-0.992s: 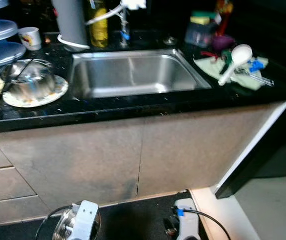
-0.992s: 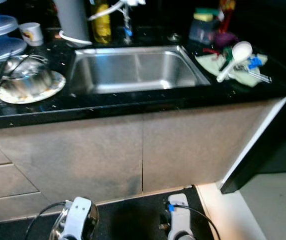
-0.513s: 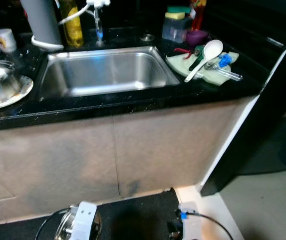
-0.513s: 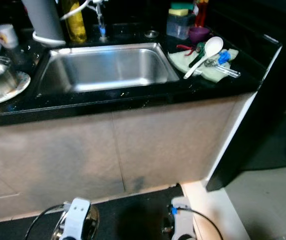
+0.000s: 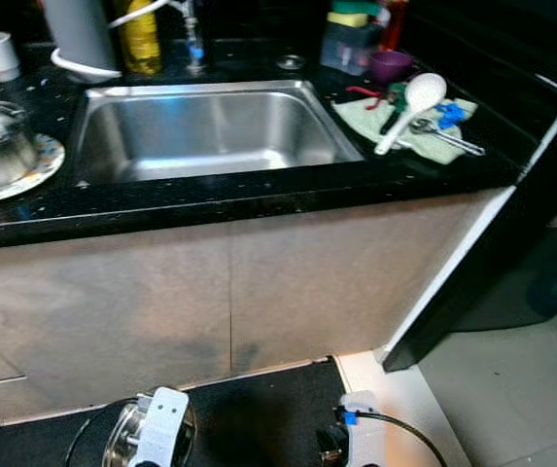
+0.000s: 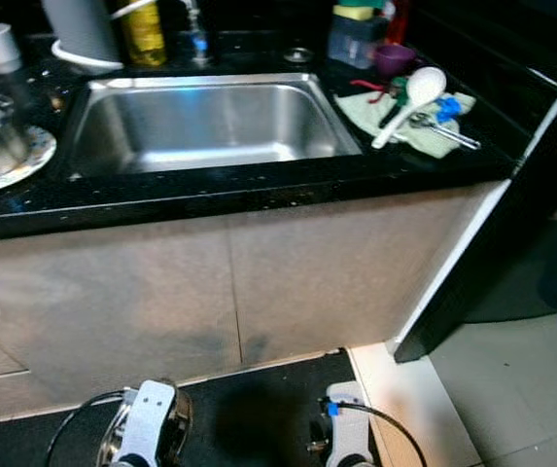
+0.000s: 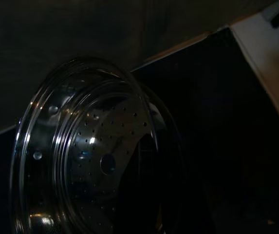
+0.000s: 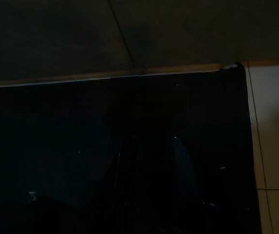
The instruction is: Kitchen organization
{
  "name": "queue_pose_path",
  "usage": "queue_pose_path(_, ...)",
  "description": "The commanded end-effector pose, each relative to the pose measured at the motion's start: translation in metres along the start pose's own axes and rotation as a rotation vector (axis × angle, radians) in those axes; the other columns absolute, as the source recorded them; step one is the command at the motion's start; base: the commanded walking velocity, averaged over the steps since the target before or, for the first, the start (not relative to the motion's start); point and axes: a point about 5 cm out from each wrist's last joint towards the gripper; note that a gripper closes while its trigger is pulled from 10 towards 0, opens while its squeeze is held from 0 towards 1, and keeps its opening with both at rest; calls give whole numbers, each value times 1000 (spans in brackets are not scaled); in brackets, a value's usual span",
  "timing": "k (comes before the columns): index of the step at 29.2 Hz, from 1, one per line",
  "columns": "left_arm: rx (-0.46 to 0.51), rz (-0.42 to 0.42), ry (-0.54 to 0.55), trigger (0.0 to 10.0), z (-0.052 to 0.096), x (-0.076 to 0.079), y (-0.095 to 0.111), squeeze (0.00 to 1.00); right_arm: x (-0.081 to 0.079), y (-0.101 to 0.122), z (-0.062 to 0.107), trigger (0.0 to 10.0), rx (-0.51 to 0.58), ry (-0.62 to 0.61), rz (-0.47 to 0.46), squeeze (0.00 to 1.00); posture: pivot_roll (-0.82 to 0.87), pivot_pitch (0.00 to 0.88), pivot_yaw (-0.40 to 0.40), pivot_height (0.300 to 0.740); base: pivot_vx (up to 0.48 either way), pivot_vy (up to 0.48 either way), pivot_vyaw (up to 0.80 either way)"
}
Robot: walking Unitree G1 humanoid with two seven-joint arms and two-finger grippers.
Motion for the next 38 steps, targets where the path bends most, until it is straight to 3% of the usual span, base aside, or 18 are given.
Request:
queue_pose_path(1, 6, -68, -35, 10000, 4, 6, -4, 0, 4, -7, 5, 10000, -10, -14, -18, 0, -66, 135, -39, 740, 0, 0, 0)
queue_pose_path(9, 127, -112, -116, 10000, 1, 21, 20, 0, 6, 3, 4, 10000, 50, 0, -11, 0, -59, 132, -37, 740, 0, 0, 0)
queue_pose_path(13, 343, -166, -169, 10000, 7, 34, 60, 0, 3, 43, 4, 10000, 254, 137, -45, 0, -62, 139, -26, 740, 0, 0, 0)
queue_pose_path(15, 368, -165, -174, 10000, 8, 35, 67, 0, 2, 50, 5, 10000, 285, 170, -43, 0, -62, 139, -26, 740, 0, 0, 0)
queue_pose_path(18, 551, -113, -183, 10000, 20, 37, 123, 0, 6, 101, 14, 10000, 452, 267, -89, 0, -62, 141, -23, 740, 0, 0, 0)
queue_pose_path(22, 714, -142, -235, 10000, 36, 42, 180, 0, 8, 151, 28, 10000, 601, 419, -106, 0, -53, 142, -25, 740, 0, 0, 0)
queue_pose_path(27, 748, -156, -354, 10000, 49, 55, 203, 0, 5, 179, 44, 10000, 657, 591, -80, 0, -51, 143, -22, 740, 0, 0, 0)
queue_pose_path(32, 741, -184, -417, 10000, 60, 63, 207, 0, 2, 187, 57, 10000, 654, 700, -29, 0, -48, 143, -20, 740, 0, 0, 0)
queue_pose_path(36, 681, -170, -455, 10000, 66, 66, 205, 0, 0, 192, 69, 10000, 634, 766, -13, 0, -47, 143, -19, 740, 0, 0, 0)
queue_pose_path(38, 646, -210, -470, 10000, 68, 66, 204, 0, 0, 192, 72, 10000, 610, 782, -11, 0, -47, 143, -19, 740, 0, 0, 0)
Point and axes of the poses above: a point about 5 cm out from each wrist's last joint towards the gripper, its own z axis pointing back from the gripper into the wrist, its own y axis along the axis of the wrist's last joint, x = y × z, and after that the axes turned 11 degrees about z, right-handed
